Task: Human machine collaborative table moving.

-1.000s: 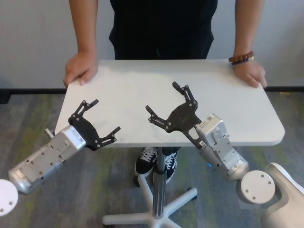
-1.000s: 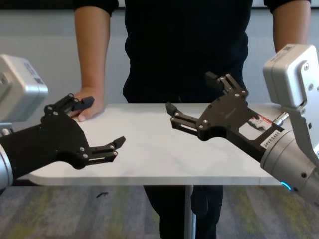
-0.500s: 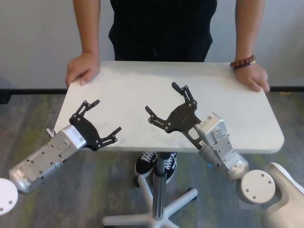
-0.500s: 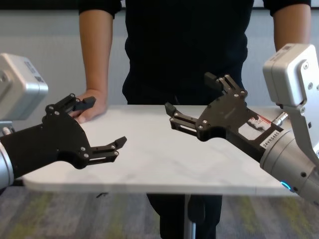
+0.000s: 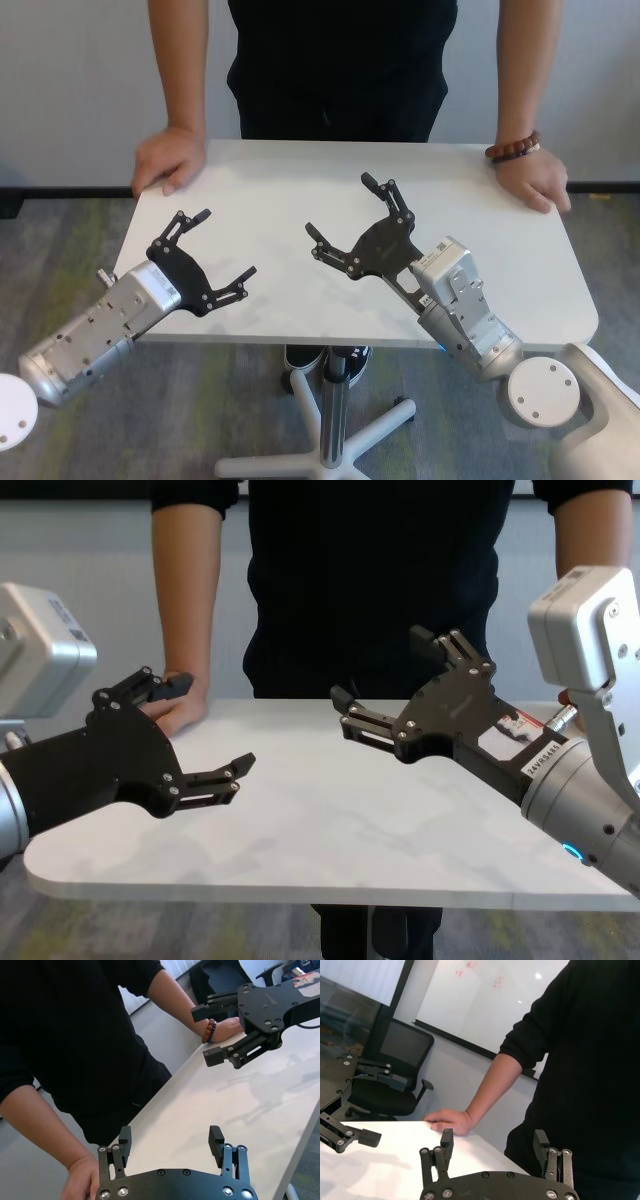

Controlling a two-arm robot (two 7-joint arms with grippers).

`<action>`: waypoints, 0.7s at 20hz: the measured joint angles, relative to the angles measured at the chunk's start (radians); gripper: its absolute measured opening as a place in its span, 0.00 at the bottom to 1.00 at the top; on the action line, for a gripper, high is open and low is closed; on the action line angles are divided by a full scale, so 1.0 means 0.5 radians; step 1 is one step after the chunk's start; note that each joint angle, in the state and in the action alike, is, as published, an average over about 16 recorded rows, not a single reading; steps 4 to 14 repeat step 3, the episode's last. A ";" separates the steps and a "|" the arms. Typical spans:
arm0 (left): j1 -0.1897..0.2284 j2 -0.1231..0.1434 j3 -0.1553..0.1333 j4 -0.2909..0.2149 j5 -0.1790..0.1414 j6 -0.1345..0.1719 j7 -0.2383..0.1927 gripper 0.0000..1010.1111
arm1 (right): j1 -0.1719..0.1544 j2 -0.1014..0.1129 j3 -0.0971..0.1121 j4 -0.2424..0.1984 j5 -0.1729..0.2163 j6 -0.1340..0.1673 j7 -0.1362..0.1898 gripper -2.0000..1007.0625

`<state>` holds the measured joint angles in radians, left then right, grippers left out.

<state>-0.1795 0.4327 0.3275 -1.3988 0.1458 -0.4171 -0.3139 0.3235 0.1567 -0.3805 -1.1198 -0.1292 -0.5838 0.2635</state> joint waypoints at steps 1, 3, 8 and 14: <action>0.000 0.000 0.000 0.000 -0.001 0.000 -0.001 0.99 | 0.000 0.000 0.000 0.000 0.001 0.000 0.000 0.99; -0.001 0.000 0.000 0.000 -0.002 0.001 -0.001 0.99 | 0.000 0.000 0.000 0.000 0.002 0.001 0.001 0.99; -0.001 0.000 0.000 0.000 -0.002 0.001 -0.001 0.99 | 0.000 0.000 0.000 0.000 0.002 0.001 0.001 0.99; -0.001 0.000 0.000 0.000 -0.002 0.001 -0.001 0.99 | 0.000 0.000 0.000 0.000 0.002 0.001 0.001 0.99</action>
